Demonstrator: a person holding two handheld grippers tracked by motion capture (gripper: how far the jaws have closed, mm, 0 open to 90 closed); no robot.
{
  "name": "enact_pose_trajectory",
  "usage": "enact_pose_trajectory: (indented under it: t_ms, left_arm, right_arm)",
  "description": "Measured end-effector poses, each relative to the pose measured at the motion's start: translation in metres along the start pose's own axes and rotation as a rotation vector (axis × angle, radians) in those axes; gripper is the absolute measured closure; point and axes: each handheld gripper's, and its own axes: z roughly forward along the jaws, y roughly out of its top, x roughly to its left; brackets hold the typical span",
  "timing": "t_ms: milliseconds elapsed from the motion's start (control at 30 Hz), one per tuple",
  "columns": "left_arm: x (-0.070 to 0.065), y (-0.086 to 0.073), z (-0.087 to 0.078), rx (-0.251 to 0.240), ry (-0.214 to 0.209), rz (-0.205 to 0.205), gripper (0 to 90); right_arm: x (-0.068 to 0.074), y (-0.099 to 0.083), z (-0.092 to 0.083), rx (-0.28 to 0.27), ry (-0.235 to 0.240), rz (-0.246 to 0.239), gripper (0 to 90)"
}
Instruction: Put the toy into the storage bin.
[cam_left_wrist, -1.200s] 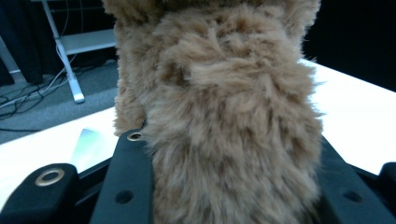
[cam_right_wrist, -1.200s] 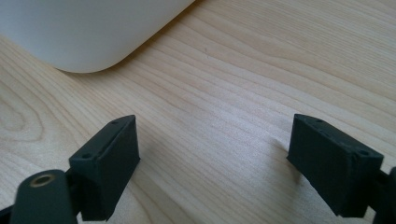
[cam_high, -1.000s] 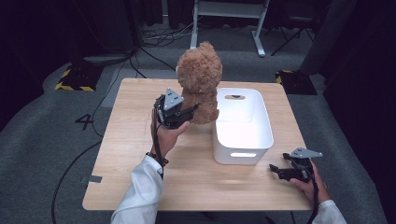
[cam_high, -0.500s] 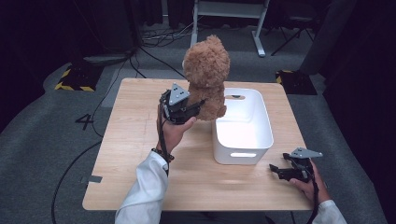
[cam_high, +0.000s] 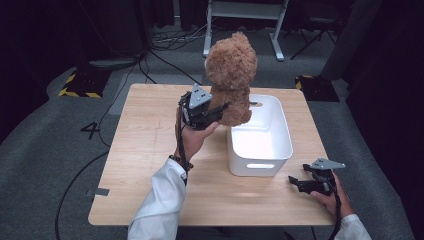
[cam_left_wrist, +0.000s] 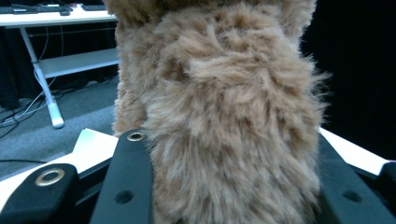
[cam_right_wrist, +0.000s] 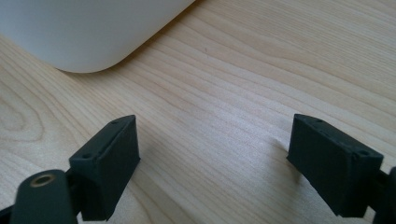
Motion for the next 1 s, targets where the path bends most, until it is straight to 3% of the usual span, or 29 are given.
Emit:
enact_pose_trajectory:
  t_ms: [600,1000]
  left_arm:
    - [-0.018,0.008,0.021,0.006,-0.034,0.023,60.5]
    - [-0.026,0.023,0.019,-0.02,-0.051,0.036,60.6]
  right_arm:
    - [0.0,0.0,0.0,0.0,0.0,0.0,16.3]
    - [0.0,0.0,0.0,0.0,0.0,0.0,16.3]
